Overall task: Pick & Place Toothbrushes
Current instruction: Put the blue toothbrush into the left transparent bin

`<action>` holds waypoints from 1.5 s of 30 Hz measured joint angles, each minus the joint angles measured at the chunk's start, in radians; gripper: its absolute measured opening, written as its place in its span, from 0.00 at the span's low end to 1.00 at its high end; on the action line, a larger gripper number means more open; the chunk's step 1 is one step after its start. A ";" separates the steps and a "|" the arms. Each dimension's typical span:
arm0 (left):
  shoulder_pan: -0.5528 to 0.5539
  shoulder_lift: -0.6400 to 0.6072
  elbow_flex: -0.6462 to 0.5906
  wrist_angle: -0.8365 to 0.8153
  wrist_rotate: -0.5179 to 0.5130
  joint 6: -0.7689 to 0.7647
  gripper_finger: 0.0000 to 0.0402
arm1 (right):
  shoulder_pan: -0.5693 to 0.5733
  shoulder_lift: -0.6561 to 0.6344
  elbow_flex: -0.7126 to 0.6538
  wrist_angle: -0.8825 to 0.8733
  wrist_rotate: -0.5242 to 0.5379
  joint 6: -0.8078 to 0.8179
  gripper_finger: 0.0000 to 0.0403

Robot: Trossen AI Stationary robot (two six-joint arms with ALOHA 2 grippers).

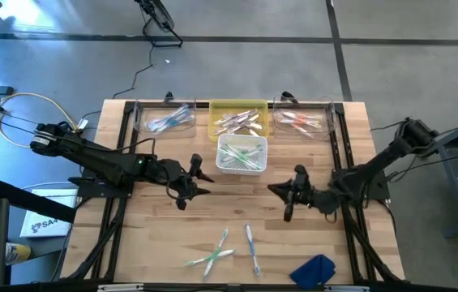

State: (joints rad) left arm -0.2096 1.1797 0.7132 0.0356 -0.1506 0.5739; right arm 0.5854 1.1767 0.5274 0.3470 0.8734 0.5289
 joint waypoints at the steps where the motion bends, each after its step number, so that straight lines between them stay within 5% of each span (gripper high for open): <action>1: 0.000 0.000 0.000 0.000 -0.001 0.000 0.44 | 0.008 0.033 0.022 0.003 0.000 0.002 0.01; 9: 0.000 0.000 0.000 0.028 -0.001 0.001 0.44 | 0.023 0.289 0.164 0.000 -0.068 0.152 0.01; 20: 0.000 0.000 0.000 0.025 0.000 0.001 0.44 | 0.011 0.532 0.237 -0.001 -0.411 0.686 0.01; 27: 0.000 0.000 0.000 0.024 0.000 0.057 0.44 | 0.011 0.662 0.383 -0.116 -0.601 0.801 0.01; 35: 0.000 0.000 0.000 0.023 0.000 0.058 0.44 | 0.012 0.680 0.599 -0.547 -0.639 0.928 0.01; 45: 0.000 0.000 0.000 0.021 0.000 0.058 0.44 | 0.049 0.686 0.627 -0.545 -0.646 1.046 0.01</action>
State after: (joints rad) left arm -0.2096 1.1797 0.7132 0.0570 -0.1505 0.6319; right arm 0.6348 1.8624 1.1544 -0.1981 0.2278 1.5754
